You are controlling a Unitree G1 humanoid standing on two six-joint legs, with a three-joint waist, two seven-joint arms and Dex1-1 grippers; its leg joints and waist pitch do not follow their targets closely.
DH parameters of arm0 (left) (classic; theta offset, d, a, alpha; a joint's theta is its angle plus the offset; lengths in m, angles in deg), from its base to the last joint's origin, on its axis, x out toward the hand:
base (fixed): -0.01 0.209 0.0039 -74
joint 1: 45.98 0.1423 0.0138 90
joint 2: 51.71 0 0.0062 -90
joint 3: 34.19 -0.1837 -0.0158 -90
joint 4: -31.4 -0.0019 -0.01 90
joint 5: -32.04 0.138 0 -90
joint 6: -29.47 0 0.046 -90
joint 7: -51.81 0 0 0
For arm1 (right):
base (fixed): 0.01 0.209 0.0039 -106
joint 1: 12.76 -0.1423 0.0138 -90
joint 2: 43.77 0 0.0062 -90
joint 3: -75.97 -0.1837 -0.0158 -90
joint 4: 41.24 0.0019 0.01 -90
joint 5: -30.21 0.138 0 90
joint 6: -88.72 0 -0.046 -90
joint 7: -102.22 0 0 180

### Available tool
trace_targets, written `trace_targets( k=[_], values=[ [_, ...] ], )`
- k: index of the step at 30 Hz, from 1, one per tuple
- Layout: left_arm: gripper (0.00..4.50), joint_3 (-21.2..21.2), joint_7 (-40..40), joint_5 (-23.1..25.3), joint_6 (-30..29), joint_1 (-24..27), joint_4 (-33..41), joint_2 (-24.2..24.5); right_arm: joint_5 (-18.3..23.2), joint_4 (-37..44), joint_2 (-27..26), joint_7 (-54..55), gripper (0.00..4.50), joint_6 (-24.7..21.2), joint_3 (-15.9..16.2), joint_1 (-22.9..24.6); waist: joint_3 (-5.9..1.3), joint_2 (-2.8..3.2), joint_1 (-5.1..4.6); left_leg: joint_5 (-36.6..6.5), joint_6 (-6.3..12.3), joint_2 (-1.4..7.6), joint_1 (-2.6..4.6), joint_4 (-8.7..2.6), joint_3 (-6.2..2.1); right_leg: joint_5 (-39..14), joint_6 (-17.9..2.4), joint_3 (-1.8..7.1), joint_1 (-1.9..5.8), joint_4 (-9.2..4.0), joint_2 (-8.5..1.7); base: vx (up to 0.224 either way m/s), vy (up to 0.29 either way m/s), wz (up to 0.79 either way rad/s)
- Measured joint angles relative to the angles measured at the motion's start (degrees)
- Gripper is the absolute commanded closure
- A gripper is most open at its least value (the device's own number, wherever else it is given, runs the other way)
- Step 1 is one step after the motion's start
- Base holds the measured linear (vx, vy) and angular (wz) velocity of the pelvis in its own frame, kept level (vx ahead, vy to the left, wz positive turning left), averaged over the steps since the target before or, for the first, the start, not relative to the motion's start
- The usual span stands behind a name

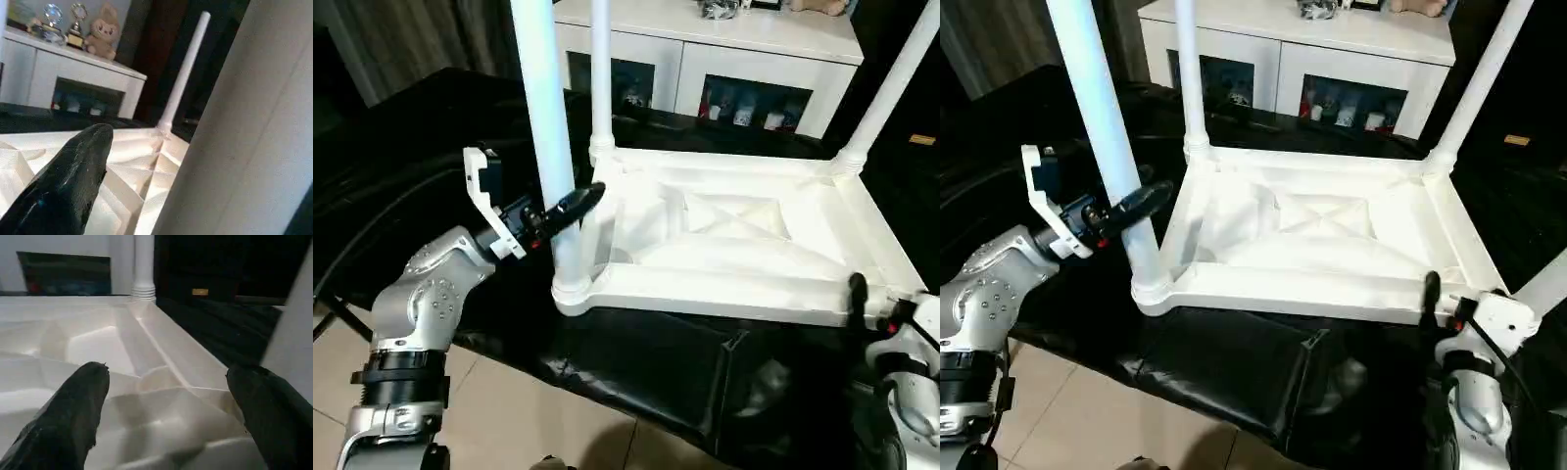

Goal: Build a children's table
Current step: Rotate table base

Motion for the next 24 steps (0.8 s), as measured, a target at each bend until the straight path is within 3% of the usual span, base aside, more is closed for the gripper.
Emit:
trace_targets(
  k=[10,16,24],
  values=[
    [0.06,1.0,2.2,1.3,3.6,-1.7,-3.0,-1.2,-2.4,0.1,-0.9,8.2,0.27,-2.6,-3.5,0.8,0.00,-0.01,-0.39,0.0,0.00,0.00,-0.01,0.00,0.00,0.0,0.0,-0.02,-0.01,0.00,0.00,0.000,0.000,0.00],
    [0.06,1.2,2.4,1.3,4.3,-1.9,-3.7,-1.2,-2.4,-0.6,-2.5,8.0,0.27,-5.8,-2.2,1.4,-0.08,-0.23,-1.07,0.0,0.00,-0.01,0.00,0.00,-0.01,0.0,0.0,-0.01,0.01,-0.01,0.00,0.000,0.000,0.00],
    [0.06,1.5,-0.2,0.0,1.7,-1.7,-2.3,0.2,-2.4,-3.0,-1.0,5.5,0.27,-10.0,-1.2,-2.3,-0.25,-0.93,-1.96,0.0,0.00,-0.01,0.13,0.03,-0.02,0.0,0.1,0.00,0.09,-0.06,-0.01,0.000,0.000,0.00]
  ],
)
